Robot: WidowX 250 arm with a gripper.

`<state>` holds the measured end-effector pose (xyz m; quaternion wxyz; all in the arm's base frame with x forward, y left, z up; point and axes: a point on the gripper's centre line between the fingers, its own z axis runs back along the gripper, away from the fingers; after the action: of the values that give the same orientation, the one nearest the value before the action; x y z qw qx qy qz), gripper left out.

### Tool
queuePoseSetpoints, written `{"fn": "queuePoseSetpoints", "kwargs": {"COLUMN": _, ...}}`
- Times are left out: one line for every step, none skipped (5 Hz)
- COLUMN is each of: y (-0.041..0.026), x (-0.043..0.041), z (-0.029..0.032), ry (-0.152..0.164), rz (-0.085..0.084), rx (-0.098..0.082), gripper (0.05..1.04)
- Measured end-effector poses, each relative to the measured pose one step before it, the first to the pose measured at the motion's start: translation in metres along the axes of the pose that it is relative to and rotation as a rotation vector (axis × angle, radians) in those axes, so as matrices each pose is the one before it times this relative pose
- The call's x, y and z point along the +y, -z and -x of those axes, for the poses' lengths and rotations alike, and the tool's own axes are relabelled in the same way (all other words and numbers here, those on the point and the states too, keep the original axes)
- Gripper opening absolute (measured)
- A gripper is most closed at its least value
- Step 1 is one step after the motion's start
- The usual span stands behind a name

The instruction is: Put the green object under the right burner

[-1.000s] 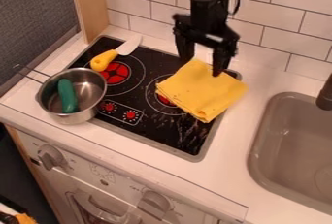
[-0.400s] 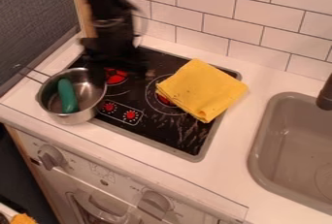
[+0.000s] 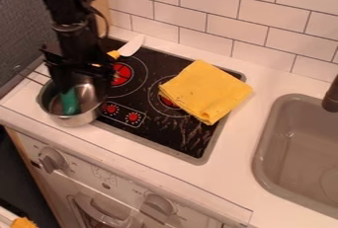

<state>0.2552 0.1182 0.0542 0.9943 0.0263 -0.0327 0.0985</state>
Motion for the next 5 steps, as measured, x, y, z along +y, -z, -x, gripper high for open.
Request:
{"fn": "queuePoseSetpoints", "kwargs": {"y": 0.0043, "x": 0.01515, "z": 0.00024, "ry": -0.0456, "rz": -0.0206, "rx": 0.0134, "gripper": 0.999}}
{"fn": "queuePoseSetpoints", "kwargs": {"y": 0.02002, "x": 0.00629, "z": -0.00268, "ry": -0.0094, "rz": -0.0264, "rx": 0.0614, "gripper": 0.999}}
{"fn": "queuePoseSetpoints", "kwargs": {"y": 0.01017, "x": 0.00177, "z": 0.00157, "ry": -0.0036, "rz": -0.02, "rx": 0.0233, "gripper": 0.999}}
{"fn": "queuePoseSetpoints", "kwargs": {"y": 0.0116, "x": -0.00601, "z": 0.0021, "ry": 0.0088, "rz": -0.0178, "rx": 0.0206, "gripper": 0.936}}
{"fn": "queuePoseSetpoints", "kwargs": {"y": 0.00009, "x": -0.00407, "z": -0.00367, "ry": 0.0109, "rz": 0.0002, "rx": -0.0035, "gripper": 0.67}}
